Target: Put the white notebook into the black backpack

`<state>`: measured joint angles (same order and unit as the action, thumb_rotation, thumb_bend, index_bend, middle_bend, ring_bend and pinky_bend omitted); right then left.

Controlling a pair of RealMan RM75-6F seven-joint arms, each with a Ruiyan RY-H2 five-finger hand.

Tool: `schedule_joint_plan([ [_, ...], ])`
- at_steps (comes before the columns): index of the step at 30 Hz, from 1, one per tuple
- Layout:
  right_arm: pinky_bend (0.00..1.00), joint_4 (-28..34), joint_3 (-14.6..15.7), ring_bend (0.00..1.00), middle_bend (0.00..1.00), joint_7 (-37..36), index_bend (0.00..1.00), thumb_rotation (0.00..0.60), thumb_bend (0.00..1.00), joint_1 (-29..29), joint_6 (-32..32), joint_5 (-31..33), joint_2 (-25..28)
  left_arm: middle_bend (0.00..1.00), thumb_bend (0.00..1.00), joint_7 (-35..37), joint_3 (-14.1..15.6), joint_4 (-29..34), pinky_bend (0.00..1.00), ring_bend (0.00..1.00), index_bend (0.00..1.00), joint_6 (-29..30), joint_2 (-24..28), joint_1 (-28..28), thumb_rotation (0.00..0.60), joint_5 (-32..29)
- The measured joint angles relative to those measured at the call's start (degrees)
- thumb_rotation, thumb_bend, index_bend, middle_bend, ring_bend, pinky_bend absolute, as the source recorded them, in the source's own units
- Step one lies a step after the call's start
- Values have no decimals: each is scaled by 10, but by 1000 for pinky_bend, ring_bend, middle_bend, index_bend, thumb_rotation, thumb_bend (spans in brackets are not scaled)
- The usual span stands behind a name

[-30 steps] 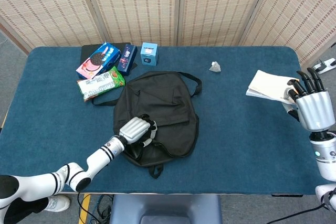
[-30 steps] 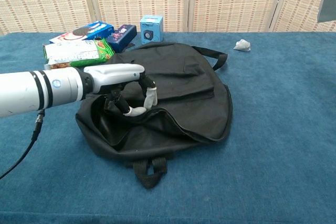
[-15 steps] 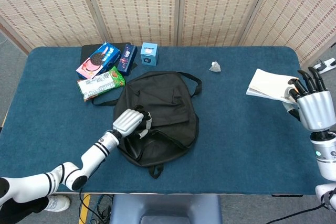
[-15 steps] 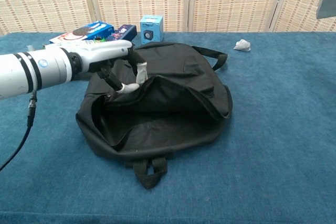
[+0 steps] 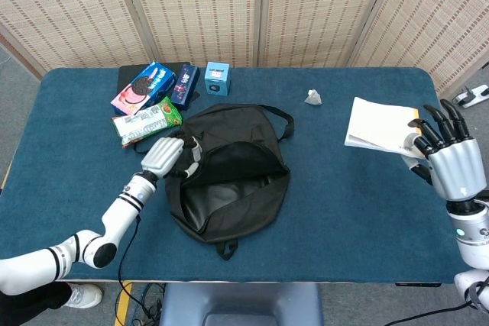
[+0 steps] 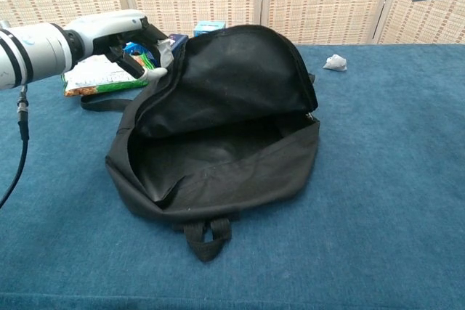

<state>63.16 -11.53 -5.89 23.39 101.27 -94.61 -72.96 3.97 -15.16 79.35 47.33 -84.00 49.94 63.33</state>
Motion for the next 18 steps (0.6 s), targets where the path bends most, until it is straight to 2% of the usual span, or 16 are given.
schedule_joint_plan([
  [10,124,94,-4,201,425,12,708,600,506,9,38,-55,25,377,554,-17,-18,-27,129,313,816,-25,1,13,600,-59],
  [18,125,164,3,209,430,18,710,600,505,38,23,-114,23,377,554,-28,-29,-39,129,313,815,-40,1,23,600,-99],
])
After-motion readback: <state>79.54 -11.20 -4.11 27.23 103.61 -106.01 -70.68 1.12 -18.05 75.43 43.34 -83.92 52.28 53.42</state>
